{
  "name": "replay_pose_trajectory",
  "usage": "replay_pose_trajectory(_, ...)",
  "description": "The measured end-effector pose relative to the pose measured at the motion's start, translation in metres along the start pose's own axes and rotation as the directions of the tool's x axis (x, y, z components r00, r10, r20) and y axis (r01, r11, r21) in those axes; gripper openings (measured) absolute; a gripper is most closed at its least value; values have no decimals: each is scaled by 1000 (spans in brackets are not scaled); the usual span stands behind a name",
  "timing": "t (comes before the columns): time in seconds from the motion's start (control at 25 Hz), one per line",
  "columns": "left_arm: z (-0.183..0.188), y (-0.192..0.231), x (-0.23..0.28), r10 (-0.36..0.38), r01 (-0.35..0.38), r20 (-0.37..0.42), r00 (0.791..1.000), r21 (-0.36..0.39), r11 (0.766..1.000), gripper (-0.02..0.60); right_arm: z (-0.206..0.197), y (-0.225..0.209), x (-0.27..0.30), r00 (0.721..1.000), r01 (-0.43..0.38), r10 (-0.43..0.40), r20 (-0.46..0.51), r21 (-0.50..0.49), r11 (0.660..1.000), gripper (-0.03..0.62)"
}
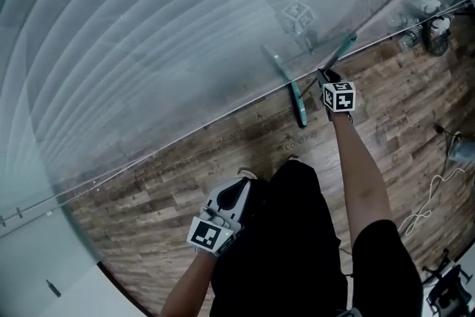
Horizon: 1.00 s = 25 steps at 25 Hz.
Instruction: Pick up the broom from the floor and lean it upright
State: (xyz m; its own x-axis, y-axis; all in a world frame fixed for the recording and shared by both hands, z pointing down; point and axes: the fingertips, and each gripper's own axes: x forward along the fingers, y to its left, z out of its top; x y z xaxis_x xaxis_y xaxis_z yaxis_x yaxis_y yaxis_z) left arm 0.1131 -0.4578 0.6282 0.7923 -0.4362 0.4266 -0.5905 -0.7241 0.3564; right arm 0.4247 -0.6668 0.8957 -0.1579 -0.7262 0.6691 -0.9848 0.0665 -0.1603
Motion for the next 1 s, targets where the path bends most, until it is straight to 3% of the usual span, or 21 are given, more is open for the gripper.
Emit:
replay_pose_trajectory(0.28,3,-3,8,-25,25,6,1000,-34,999,20,-2,6,4,998,-45,45,-36,3,999,95)
replay_pose_trajectory(0.4,6,-2,5,-25,30,51,998,-106,994,20,-4,11,9,994,-87,90,-60,50,995,172)
replay_pose_trajectory(0.6,6,-1,-5,-3,11,62,998,-125,992,20,-2,11,-1,998,-57,59,-34,76,995,175)
replay_pose_trajectory(1.0,26,-21,-33,19,-12,39,999,-174,985,20,0,29,-61,995,11,-10,-99,15,1000,175)
